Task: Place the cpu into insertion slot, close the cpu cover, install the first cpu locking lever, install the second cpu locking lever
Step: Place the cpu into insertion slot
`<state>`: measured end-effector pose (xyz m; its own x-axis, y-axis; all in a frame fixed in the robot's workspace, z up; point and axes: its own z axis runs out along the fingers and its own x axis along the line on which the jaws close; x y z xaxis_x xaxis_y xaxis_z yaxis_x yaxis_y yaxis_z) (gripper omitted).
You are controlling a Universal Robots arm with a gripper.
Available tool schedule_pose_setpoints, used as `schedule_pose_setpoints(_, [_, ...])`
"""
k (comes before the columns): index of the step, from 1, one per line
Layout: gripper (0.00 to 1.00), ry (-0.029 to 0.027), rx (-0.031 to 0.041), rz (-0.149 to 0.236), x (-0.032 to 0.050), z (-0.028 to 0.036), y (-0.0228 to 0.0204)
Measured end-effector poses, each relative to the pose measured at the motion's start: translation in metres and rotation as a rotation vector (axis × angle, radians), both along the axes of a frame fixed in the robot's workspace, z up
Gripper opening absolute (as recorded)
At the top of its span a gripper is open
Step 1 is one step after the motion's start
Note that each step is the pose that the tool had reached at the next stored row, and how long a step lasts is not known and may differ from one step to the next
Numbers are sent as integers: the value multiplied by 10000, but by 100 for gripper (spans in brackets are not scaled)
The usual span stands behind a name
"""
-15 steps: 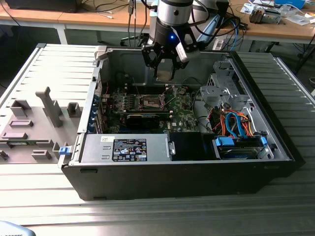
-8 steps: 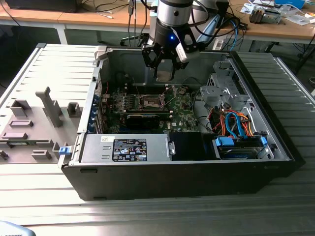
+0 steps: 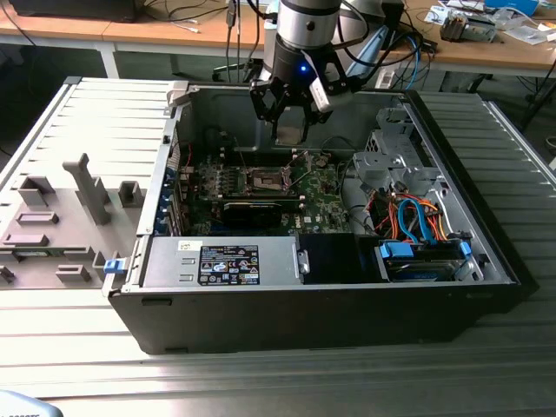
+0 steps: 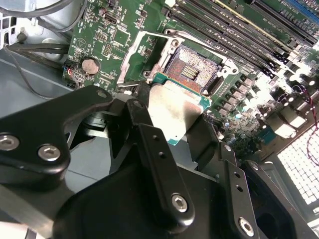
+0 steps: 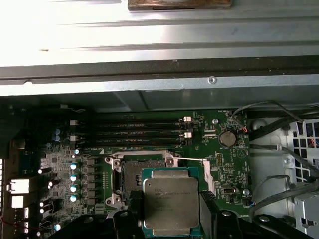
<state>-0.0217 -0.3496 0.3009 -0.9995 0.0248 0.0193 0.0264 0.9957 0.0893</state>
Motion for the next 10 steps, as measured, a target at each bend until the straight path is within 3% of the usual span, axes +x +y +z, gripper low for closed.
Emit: schedule_pose_setpoints(10, [54, 0, 0, 1, -1, -18, 0])
